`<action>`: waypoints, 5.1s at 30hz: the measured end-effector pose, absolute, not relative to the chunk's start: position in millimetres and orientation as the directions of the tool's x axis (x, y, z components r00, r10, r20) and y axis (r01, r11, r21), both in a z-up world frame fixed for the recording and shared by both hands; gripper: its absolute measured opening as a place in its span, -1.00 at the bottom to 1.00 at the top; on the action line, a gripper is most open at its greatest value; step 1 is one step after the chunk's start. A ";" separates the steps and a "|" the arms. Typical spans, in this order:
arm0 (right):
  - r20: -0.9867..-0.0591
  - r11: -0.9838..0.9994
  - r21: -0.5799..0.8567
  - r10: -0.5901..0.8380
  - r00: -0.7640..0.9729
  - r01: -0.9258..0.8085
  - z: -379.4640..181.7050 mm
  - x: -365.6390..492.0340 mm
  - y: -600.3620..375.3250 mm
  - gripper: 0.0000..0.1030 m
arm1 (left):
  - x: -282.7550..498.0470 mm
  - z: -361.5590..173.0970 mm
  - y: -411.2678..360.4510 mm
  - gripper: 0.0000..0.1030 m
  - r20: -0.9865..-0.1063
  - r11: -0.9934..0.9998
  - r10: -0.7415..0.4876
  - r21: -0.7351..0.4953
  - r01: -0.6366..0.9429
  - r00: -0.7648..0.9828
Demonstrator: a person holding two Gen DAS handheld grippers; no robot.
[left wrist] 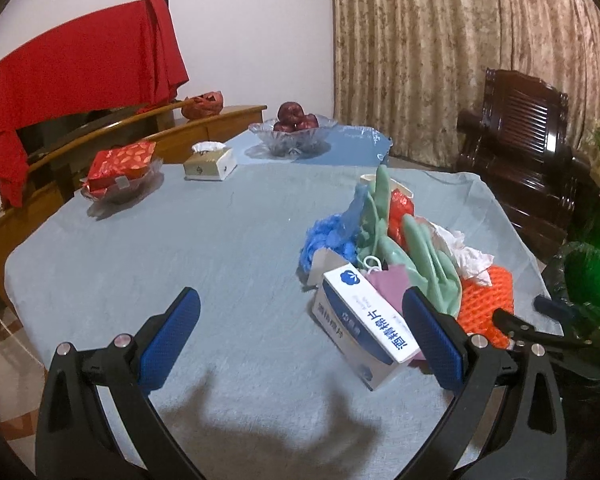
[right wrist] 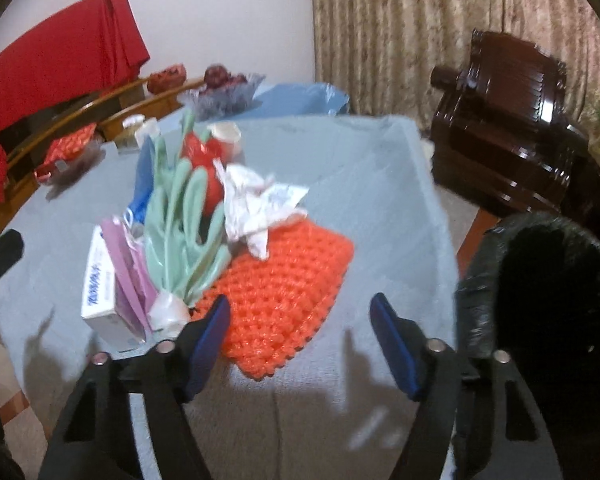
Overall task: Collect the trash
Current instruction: 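Grasp the orange mesh net with the right gripper, then grasp the white alcohol-pad box with the left gripper while the right holds the net, then carry box and net over the bin and open both grippers, then grasp the green rubber glove with the right gripper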
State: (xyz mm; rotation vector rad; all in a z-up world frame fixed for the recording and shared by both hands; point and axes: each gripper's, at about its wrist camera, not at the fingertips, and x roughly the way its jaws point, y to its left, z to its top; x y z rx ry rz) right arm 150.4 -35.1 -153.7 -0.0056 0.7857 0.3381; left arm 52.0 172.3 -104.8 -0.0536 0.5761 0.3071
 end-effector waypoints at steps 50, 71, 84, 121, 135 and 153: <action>-0.668 0.914 0.209 0.392 0.632 -0.347 -132.7 123.3 -69.1 -0.63 | 99.0 -165.4 136.5 0.49 -0.672 0.972 0.203 0.048 -0.231 0.713; -0.600 0.891 0.223 0.445 0.665 -0.395 -99.8 105.5 -73.1 -0.63 | 57.8 -112.8 164.5 -0.44 -0.593 0.970 0.139 -0.078 -0.228 0.793; -0.508 0.945 0.206 0.326 0.797 -0.255 -54.0 78.0 -154.3 -0.63 | 71.7 -80.0 47.8 -0.44 -0.547 0.993 -0.116 -0.075 0.089 0.829; -0.522 0.980 0.194 0.141 0.841 -0.044 -80.1 77.8 -212.8 0.88 | 100.6 -81.3 37.6 0.73 -0.554 0.990 -0.141 -0.068 0.124 0.821; -0.515 0.951 0.165 0.309 0.800 -0.262 -88.0 103.8 -98.4 0.88 | 78.0 -82.9 149.9 0.73 -0.539 0.992 0.102 -0.010 -0.128 0.836; -0.618 0.905 0.169 0.406 0.673 -0.391 -138.4 142.6 -4.0 0.33 | 81.6 -112.0 194.3 0.73 -0.570 0.978 0.181 0.014 -0.210 0.802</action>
